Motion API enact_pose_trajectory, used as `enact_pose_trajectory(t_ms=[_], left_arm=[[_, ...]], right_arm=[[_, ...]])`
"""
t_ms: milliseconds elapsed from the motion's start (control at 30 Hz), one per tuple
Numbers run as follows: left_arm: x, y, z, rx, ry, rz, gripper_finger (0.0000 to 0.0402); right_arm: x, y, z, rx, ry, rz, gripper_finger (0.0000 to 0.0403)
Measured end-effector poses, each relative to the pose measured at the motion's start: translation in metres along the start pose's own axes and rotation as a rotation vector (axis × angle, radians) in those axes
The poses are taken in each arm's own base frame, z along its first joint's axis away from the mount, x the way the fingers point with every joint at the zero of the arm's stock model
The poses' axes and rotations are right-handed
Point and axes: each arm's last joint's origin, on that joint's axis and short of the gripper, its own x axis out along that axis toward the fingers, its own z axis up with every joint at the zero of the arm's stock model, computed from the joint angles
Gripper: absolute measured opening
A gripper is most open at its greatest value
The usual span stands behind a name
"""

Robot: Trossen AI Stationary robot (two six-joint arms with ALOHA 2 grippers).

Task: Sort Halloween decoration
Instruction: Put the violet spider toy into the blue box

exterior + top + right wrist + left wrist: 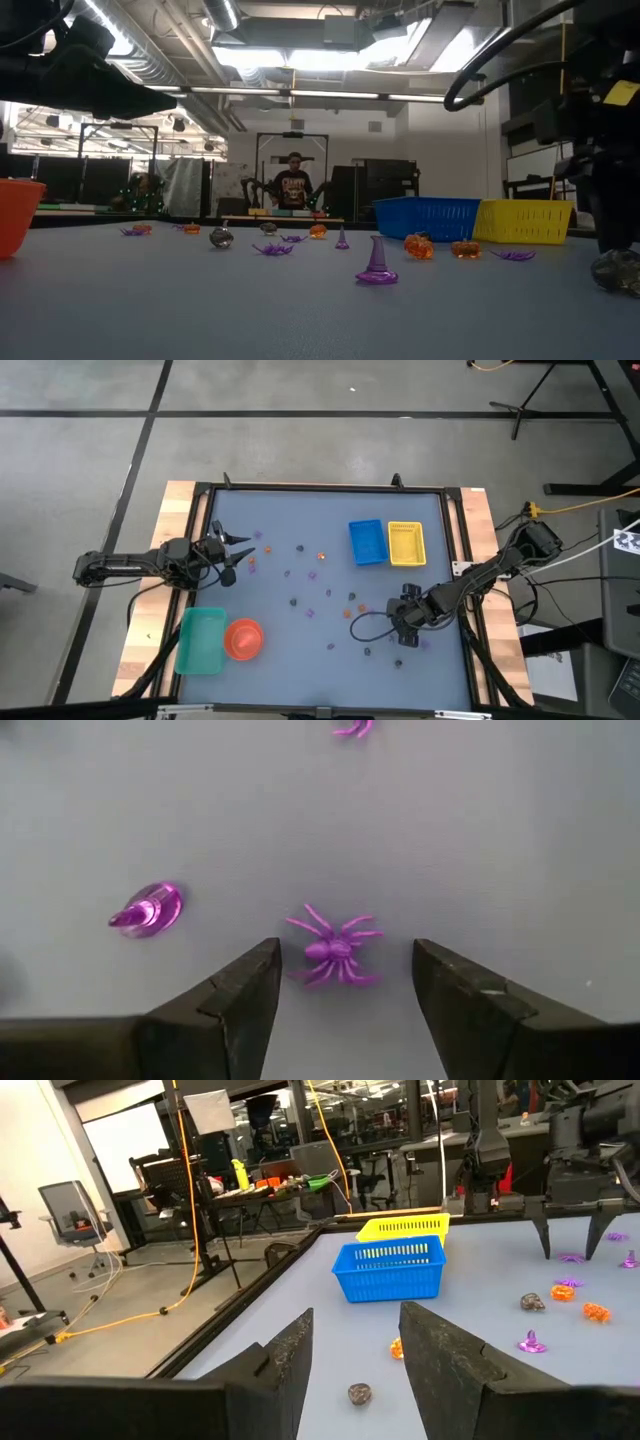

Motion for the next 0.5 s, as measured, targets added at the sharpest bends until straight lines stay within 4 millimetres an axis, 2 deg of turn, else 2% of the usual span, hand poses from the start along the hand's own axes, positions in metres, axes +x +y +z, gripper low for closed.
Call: enact_pose_trajectory(t_ms=[167,500], left_arm=[[0.0000,0.0000,-0.0001,0.000,0.000,0.000,0.0137],[0.0000,-0.0001,-0.0001,0.000,0.001,-0.001,0.0137]], right_arm=[[0.0000,0.0000,0.0000,0.000,0.000,0.000,0.0224],[0.0002,0.0001,0.0002,0.000,-0.001,0.001,0.0164]])
